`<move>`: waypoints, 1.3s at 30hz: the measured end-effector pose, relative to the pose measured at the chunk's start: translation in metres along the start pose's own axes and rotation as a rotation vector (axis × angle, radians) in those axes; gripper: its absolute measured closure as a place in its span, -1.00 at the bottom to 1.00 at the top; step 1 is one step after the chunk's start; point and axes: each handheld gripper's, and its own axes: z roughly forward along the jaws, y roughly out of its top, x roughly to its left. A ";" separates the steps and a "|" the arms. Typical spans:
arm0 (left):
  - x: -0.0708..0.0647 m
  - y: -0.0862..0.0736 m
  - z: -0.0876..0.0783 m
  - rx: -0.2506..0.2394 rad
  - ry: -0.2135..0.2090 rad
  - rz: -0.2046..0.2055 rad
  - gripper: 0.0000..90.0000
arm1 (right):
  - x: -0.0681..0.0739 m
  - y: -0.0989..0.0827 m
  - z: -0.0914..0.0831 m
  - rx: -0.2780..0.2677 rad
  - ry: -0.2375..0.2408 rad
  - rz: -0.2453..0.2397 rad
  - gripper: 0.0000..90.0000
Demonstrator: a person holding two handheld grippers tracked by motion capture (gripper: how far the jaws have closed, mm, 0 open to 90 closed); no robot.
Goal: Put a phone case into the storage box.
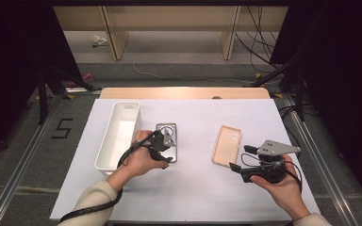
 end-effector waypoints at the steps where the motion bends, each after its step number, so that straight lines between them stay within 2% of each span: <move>1: 0.001 0.001 -0.001 0.011 0.001 0.034 -0.39 | 0.000 0.000 0.000 0.002 -0.001 0.001 -0.64; 5: 0.003 0.002 0.003 0.059 0.018 0.126 -0.47 | -0.001 0.000 0.000 0.000 -0.001 0.005 -0.64; 6: 0.003 0.003 0.004 0.068 0.020 0.138 -0.50 | -0.001 0.000 0.000 0.000 -0.002 0.005 -0.64; 7: 0.002 0.004 0.007 0.087 0.020 0.175 -0.51 | -0.001 0.000 0.001 -0.001 -0.001 0.004 -0.64; 12: 0.002 0.008 0.012 0.111 0.024 0.210 -0.52 | -0.001 0.000 0.001 0.000 -0.001 0.005 -0.64; 16: -0.001 0.011 0.018 0.156 0.033 0.282 -0.51 | -0.001 -0.001 0.000 -0.002 -0.001 0.006 -0.64; 18: -0.002 0.013 0.021 0.177 0.021 0.313 -0.51 | -0.001 -0.001 0.000 -0.002 -0.001 0.006 -0.64; 20: -0.004 0.013 0.025 0.190 0.002 0.322 -0.51 | -0.001 -0.001 0.001 -0.001 0.000 0.006 -0.64; 21: -0.004 0.013 0.027 0.199 -0.001 0.339 -0.50 | -0.001 -0.001 0.001 -0.002 0.001 0.006 -0.64; 28: -0.005 0.011 0.039 0.248 -0.011 0.392 -0.49 | -0.002 -0.001 0.000 -0.004 -0.001 0.008 -0.64; 31: -0.004 0.010 0.041 0.251 -0.015 0.384 -0.47 | -0.001 0.000 0.000 -0.004 0.000 0.008 -0.64; 33: -0.003 0.011 0.043 0.258 -0.015 0.404 -0.47 | -0.002 -0.001 0.000 -0.004 0.000 0.007 -0.64; 36: -0.002 0.011 0.045 0.261 -0.012 0.402 -0.45 | -0.002 0.000 0.000 -0.004 -0.001 0.008 -0.64; 39: -0.001 0.011 0.046 0.278 -0.006 0.417 -0.43 | -0.001 0.000 0.000 -0.003 0.000 0.008 -0.64</move>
